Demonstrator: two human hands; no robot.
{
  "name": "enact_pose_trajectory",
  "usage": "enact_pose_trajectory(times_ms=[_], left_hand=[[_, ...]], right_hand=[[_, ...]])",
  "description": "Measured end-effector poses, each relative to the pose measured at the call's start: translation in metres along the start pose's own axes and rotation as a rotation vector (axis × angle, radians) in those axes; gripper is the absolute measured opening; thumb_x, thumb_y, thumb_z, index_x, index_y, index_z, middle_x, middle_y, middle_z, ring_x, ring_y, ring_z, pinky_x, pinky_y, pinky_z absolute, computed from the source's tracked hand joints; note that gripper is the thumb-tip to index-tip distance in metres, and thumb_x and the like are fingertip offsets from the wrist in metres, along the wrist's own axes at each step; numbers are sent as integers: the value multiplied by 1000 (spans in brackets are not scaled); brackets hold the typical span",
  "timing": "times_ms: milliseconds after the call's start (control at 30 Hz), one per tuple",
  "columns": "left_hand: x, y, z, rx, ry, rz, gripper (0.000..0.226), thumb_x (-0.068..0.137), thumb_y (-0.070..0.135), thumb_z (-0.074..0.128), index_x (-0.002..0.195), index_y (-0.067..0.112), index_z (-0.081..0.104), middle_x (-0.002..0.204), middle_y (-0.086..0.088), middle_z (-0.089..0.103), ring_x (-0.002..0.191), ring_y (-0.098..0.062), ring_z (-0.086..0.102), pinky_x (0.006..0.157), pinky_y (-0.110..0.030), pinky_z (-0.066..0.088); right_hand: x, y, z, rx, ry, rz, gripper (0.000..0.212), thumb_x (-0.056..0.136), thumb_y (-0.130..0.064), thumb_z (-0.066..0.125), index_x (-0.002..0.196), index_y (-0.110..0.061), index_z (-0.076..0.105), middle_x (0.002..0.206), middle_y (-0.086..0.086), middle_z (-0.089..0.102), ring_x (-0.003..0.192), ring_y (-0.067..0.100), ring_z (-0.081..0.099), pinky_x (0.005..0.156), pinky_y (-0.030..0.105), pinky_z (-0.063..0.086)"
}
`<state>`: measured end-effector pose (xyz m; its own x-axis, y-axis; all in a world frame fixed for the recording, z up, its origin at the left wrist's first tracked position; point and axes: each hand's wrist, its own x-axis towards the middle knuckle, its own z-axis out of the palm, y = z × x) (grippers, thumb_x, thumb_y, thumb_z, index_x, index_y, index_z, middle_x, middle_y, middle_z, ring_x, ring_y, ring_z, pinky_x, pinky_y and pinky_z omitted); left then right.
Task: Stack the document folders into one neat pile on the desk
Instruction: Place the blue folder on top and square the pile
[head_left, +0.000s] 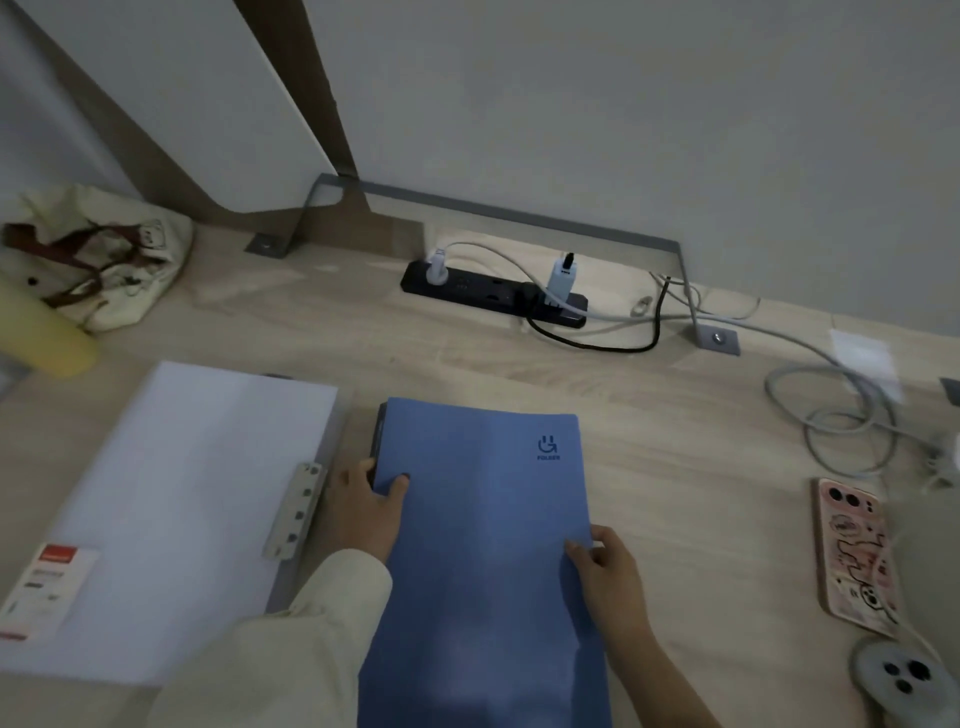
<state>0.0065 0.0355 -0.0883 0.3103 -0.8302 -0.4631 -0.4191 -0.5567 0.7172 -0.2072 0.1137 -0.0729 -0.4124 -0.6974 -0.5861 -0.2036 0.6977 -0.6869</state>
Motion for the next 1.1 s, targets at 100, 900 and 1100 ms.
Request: enact_pose_trajectory(times_ms=[100,900,1100], left_hand=[[3,0,-2,-9,-5,1,40,78,28,64,112,12,50,124,-17,41,112,-39,45,94,-54,43],[-16,-20,-25,-224,-333,-274,64,52,55,74,99,15,57,108,-8,60,89,-21,59,80,-32,49],[-39,-34,-23,-285,-231,-158,50,57,52,75,95,23,59,94,2,64,91,-20,62,76,-30,50]], right_hand=[[2,0,1,-41,23,4,8,92,-16,48,97,-11,52,82,13,59,78,28,56,62,32,40],[22,-8,-5,-60,-66,289,38,80,-26,67,98,7,65,109,23,65,100,38,60,96,53,46],[18,-18,-19,70,-195,326,21,87,-17,60,100,0,58,108,16,59,89,31,56,79,38,46]])
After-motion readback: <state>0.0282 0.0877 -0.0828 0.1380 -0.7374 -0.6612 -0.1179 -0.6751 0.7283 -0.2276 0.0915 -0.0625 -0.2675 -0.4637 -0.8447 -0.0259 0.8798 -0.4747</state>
